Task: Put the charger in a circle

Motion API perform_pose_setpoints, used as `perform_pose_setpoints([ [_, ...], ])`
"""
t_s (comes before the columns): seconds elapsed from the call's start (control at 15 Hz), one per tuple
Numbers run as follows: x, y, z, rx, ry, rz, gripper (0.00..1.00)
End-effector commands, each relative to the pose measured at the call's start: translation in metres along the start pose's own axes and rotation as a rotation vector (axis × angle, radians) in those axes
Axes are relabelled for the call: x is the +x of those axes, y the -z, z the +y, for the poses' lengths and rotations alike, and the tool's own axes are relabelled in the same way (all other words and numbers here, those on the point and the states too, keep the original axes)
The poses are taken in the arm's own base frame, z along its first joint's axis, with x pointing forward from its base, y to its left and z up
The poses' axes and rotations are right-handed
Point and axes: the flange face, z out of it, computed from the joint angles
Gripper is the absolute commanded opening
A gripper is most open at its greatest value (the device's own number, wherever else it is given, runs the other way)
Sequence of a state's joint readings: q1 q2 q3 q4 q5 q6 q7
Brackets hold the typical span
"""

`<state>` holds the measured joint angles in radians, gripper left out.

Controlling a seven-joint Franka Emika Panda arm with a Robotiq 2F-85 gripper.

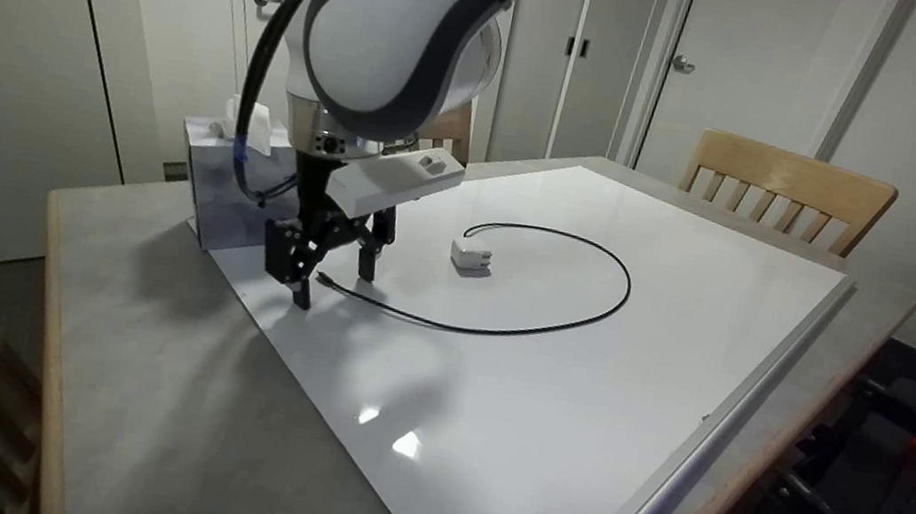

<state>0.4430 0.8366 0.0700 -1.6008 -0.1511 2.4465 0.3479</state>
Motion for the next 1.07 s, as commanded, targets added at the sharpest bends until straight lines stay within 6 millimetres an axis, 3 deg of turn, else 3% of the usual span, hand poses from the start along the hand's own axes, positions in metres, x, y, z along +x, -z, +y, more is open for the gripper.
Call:
perform_pose_setpoints([
  [0.0,-0.0065,-0.0056,0.0041,0.017,-0.010,0.005,0.61],
  [0.53,-0.0085,-0.0014,-0.0055,0.030,-0.010,0.007,0.05],
  [0.67,-0.0106,-0.0019,-0.0059,0.020,-0.013,0.001,0.00],
  [1.0,-0.0140,0.0014,0.0024,-0.012,-0.146,-0.001,0.02],
])
